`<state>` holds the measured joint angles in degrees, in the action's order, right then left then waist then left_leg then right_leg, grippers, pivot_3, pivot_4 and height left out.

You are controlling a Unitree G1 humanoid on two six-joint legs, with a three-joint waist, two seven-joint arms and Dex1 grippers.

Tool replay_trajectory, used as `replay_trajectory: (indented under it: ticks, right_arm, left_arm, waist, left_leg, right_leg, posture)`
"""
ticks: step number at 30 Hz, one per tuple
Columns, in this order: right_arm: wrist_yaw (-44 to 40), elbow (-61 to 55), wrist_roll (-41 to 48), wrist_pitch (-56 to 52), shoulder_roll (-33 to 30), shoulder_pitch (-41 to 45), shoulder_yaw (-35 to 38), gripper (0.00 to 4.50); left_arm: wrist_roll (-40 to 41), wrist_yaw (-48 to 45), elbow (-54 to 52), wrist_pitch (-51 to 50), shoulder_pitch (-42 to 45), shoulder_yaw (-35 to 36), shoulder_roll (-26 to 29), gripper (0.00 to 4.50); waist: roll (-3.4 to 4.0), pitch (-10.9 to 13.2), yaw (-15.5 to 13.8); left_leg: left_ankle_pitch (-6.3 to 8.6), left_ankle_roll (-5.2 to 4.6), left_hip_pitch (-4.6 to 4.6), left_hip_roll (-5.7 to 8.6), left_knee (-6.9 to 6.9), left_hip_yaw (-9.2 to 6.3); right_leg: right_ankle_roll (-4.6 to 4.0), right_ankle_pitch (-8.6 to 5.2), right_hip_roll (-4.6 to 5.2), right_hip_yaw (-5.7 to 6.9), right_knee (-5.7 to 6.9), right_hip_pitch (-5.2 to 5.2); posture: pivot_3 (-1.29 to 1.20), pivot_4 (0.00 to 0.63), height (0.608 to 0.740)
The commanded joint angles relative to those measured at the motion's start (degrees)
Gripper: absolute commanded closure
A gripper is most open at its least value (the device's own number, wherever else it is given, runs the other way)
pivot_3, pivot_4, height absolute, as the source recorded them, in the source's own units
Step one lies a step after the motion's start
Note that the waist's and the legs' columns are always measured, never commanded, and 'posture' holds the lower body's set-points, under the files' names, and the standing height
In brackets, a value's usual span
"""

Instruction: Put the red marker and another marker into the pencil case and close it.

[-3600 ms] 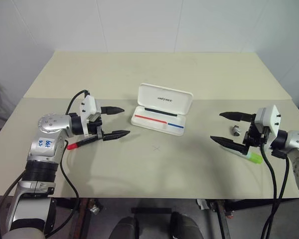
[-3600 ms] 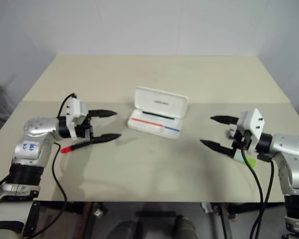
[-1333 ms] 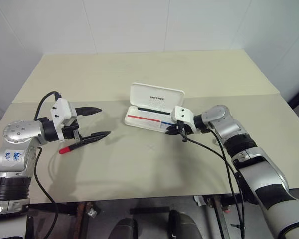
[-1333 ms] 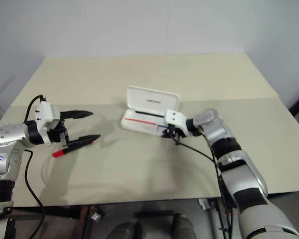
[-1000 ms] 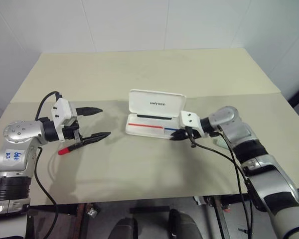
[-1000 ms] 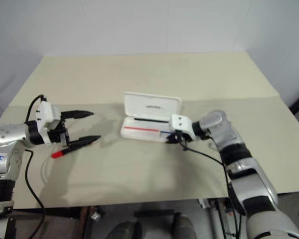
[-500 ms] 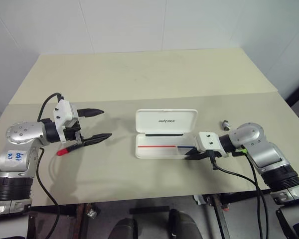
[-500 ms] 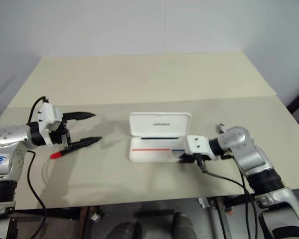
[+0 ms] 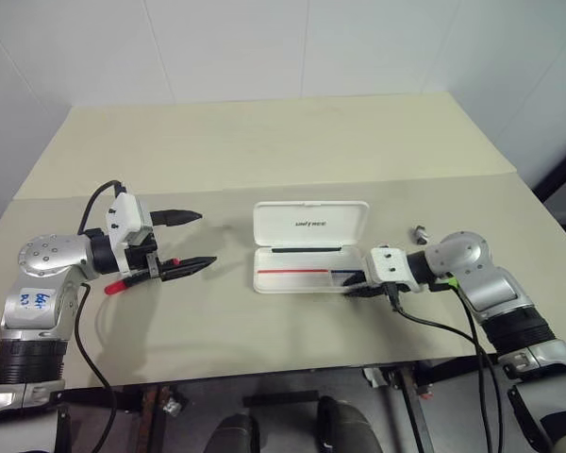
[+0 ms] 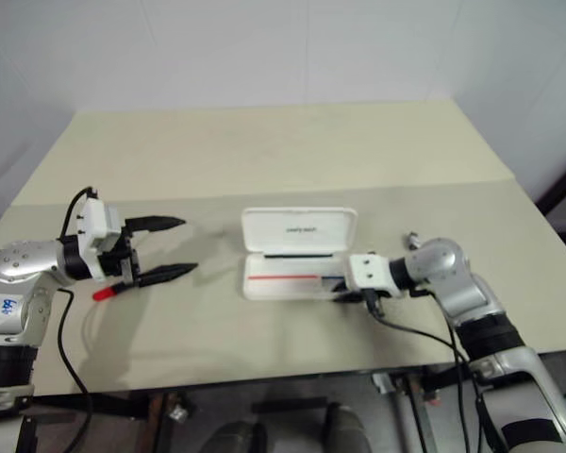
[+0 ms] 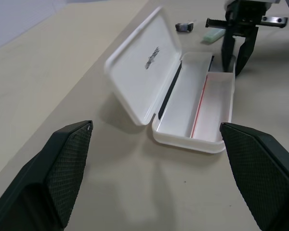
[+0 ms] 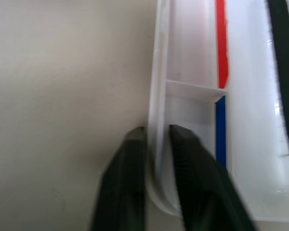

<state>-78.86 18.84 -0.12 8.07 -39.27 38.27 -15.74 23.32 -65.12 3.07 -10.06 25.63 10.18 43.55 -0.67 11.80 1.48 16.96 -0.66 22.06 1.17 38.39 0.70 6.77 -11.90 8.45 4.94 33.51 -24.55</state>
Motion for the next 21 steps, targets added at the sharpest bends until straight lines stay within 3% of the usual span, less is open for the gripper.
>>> replay_trajectory:
  ticks: [1, 7, 12, 16, 21]
  right_arm:
    - [-0.85, -2.57, 3.45, 0.42, 0.19, 1.1, 1.93, 3.66]
    - [-3.07, -7.19, 7.81, -2.23, -1.0, 0.71, 3.04, 3.66]
    - [-2.18, -11.69, 15.53, -8.47, -3.04, -0.38, 9.13, 3.66]
    - [-2.31, -14.01, 24.14, -10.73, -1.4, -2.6, 15.04, 2.77]
    - [-1.07, -19.7, 34.87, -18.76, -0.48, -2.75, 19.96, 1.06]
  left_arm:
    - [1.45, 0.07, -1.94, -0.45, -0.23, 0.96, 0.61, 0.0]
    - [1.51, -0.39, -1.67, -0.67, -0.19, 1.5, 1.22, 0.0]
    - [1.36, 0.6, -2.3, -0.53, -2.76, 4.21, 2.82, 0.0]
    - [1.58, 0.18, -1.91, -0.08, -6.64, 7.31, 4.84, 0.0]
    - [1.36, -2.16, 1.44, 0.9, -11.4, 10.74, 8.39, 0.0]
  waist:
    - [0.01, 0.0, 0.02]
    - [0.01, 0.0, -0.1]
    - [0.01, 0.01, -0.1]
    - [0.01, 0.0, -0.09]
    - [0.03, 0.01, -0.02]
  left_leg:
    - [-0.03, 0.06, 0.0, 0.0, -0.02, 0.03]
    - [0.0, 0.03, 0.02, -0.01, -0.03, 0.04]
    - [0.05, 0.0, 0.03, -0.03, -0.06, 0.06]
    - [0.1, -0.01, 0.03, -0.06, -0.11, 0.1]
    - [0.14, -0.01, 0.02, -0.14, -0.13, 0.26]
  right_leg:
    - [-0.01, 0.0, -0.01, 0.0, 0.0, -0.01]
    - [-0.01, 0.0, -0.01, -0.06, -0.07, -0.03]
    - [-0.01, 0.0, -0.01, -0.08, -0.13, -0.05]
    - [-0.01, 0.0, -0.01, -0.06, -0.22, -0.06]
    - [-0.01, 0.0, 0.0, -0.1, -0.22, -0.16]
  posture:
    - [0.0, 0.15, 0.74]
    - [0.0, 0.15, 0.74]
    - [0.0, 0.15, 0.74]
    - [0.0, 0.15, 0.74]
    - [0.0, 0.15, 0.74]
